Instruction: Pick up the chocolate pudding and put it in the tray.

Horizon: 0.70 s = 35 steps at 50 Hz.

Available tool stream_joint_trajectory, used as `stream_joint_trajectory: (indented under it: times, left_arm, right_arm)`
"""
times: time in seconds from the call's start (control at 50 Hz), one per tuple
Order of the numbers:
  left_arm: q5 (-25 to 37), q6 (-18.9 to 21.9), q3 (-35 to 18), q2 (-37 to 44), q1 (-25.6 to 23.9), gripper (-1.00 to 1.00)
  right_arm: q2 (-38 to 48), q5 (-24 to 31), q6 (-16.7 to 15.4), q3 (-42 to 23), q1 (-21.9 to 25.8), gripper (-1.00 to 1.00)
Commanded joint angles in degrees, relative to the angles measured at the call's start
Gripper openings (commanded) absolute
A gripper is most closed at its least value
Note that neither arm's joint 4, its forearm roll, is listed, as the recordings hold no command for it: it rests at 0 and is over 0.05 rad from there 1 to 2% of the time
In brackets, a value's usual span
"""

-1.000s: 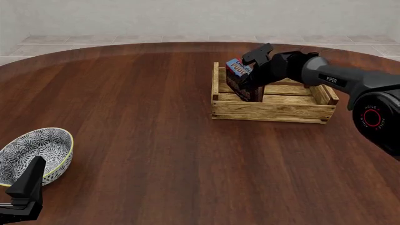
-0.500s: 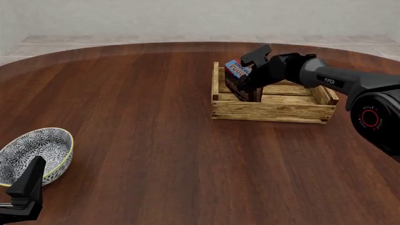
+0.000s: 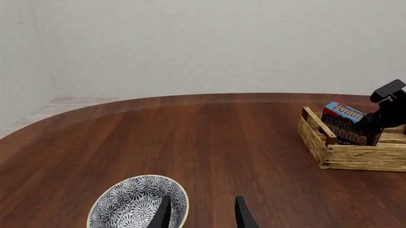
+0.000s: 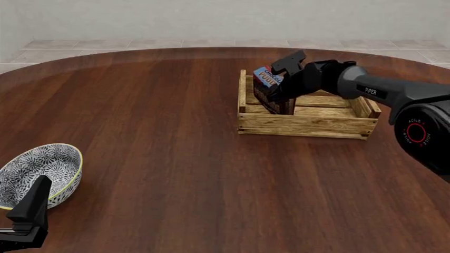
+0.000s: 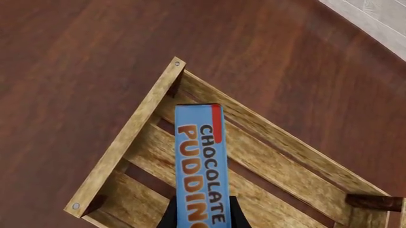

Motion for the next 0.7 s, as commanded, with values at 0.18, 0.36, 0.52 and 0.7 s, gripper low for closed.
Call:
stream_joint_trajectory:
  times: [0.18, 0.36, 0.52, 0.7]
  left_arm:
    - [0.0, 0.0, 0.0, 0.0, 0.0, 1.0]
    - [0.0, 0.0, 0.0, 0.0, 0.0, 1.0]
    - [0.0, 0.0, 0.0, 0.0, 0.0, 1.0]
    - [0.0, 0.0, 0.0, 0.0, 0.0, 1.0]
  right_arm:
    - [0.7, 0.0, 1.5, -0.7, -0.9, 1.0]
    - [0.5, 0.8, 2.0, -1.8, -1.1, 1.0]
    - [-0.5, 1.7, 2.5, -2.4, -1.0, 1.0]
    - [-4.0, 3.2, 3.0, -2.5, -0.2, 1.0]
